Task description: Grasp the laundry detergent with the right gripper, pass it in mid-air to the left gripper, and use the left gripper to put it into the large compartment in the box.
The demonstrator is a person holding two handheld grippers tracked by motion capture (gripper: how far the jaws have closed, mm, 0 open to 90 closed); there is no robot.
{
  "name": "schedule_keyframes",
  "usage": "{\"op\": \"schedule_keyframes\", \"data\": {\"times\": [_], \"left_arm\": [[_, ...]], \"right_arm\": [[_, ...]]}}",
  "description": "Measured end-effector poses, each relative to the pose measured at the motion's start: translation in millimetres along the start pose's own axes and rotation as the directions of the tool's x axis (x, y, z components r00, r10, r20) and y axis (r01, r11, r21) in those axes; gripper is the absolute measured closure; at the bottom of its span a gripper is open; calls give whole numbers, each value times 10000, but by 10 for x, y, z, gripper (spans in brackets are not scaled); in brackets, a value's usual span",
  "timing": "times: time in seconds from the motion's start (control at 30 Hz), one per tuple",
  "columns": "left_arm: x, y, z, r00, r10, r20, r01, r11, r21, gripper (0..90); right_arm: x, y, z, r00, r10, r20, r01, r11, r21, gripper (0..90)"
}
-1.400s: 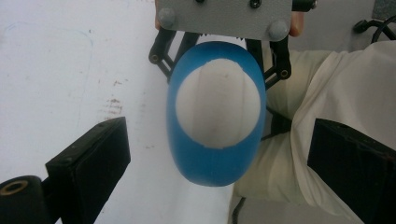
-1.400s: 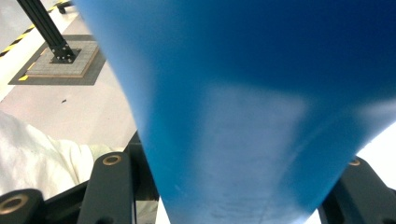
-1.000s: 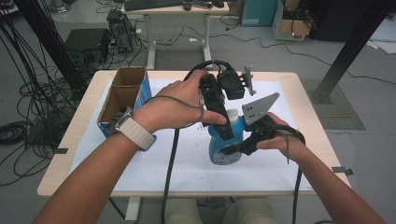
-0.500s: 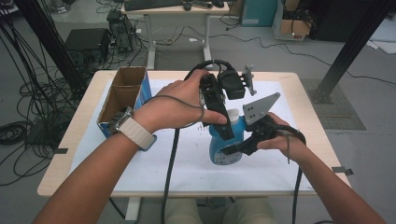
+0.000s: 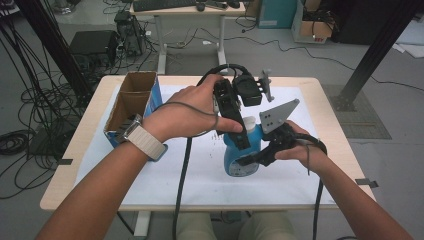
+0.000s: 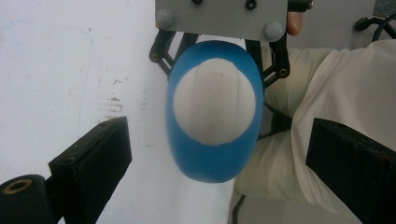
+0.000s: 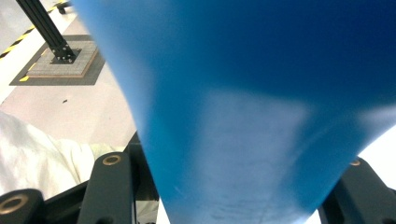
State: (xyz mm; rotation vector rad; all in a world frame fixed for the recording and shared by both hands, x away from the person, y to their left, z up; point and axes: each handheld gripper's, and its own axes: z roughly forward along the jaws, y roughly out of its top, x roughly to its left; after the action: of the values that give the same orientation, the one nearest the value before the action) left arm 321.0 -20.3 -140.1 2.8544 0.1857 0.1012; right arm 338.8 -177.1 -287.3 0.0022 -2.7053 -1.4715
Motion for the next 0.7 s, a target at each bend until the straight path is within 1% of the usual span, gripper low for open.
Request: {"op": "schedule_keyframes", "data": {"times": [0.7], "left_arm": [[5, -2, 6, 10000, -19, -49, 19, 10000, 7, 71]], "right_arm": [[-9, -8, -8, 10000, 59, 5, -59, 10000, -28, 429]]}}
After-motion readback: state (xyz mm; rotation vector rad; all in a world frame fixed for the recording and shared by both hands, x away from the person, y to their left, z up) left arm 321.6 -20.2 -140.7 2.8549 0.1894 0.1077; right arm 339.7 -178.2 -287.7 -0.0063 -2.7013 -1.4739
